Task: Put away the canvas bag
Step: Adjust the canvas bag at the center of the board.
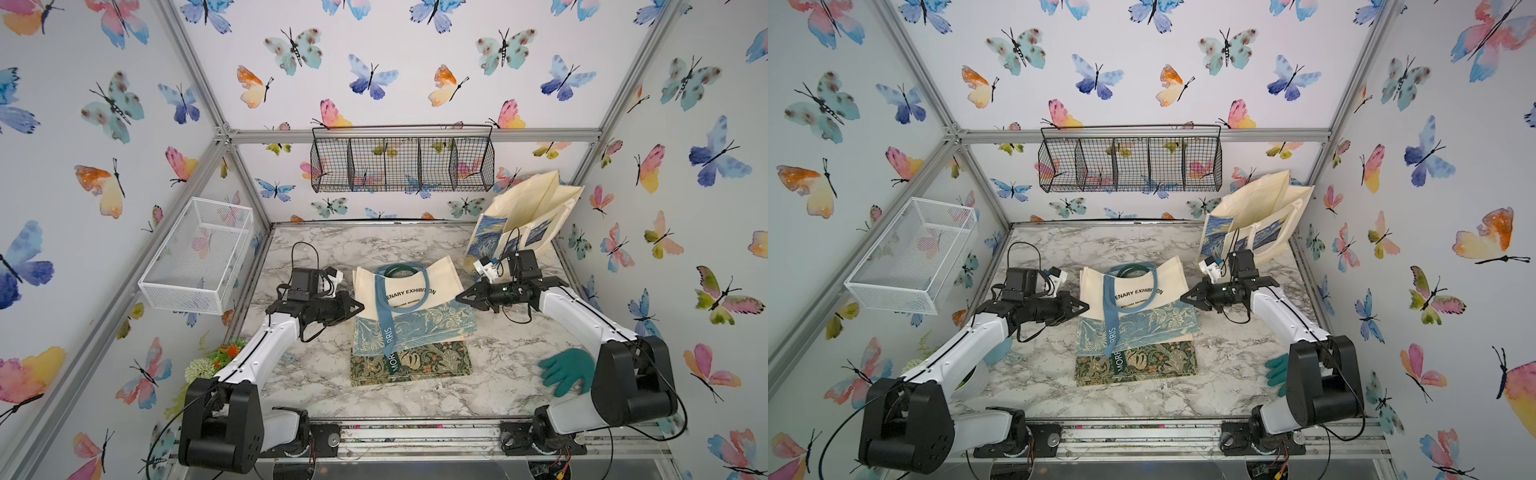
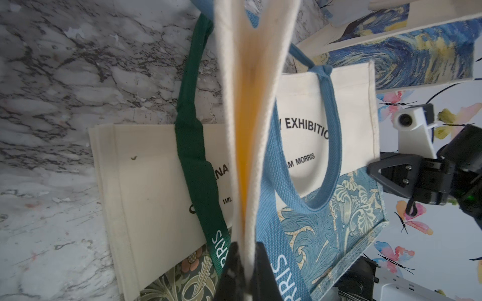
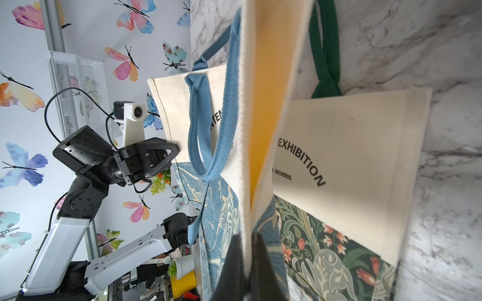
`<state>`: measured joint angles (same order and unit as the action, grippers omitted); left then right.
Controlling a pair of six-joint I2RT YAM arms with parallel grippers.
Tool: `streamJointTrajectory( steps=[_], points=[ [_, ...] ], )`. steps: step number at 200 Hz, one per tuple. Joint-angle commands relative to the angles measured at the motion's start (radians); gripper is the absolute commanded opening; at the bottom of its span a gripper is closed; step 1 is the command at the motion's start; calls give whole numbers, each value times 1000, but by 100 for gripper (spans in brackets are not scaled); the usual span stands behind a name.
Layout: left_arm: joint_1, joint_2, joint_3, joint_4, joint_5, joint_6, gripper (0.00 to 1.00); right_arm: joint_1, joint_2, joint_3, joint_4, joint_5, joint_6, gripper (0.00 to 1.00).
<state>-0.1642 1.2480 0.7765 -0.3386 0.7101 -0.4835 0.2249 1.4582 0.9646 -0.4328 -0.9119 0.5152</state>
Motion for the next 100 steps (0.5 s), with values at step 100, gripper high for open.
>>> streamJointTrajectory(
  steps=[100],
  points=[
    [-12, 41, -207, 171, 49, -106, 16, 14, 84, -216, 105, -9, -12, 2]
  ],
)
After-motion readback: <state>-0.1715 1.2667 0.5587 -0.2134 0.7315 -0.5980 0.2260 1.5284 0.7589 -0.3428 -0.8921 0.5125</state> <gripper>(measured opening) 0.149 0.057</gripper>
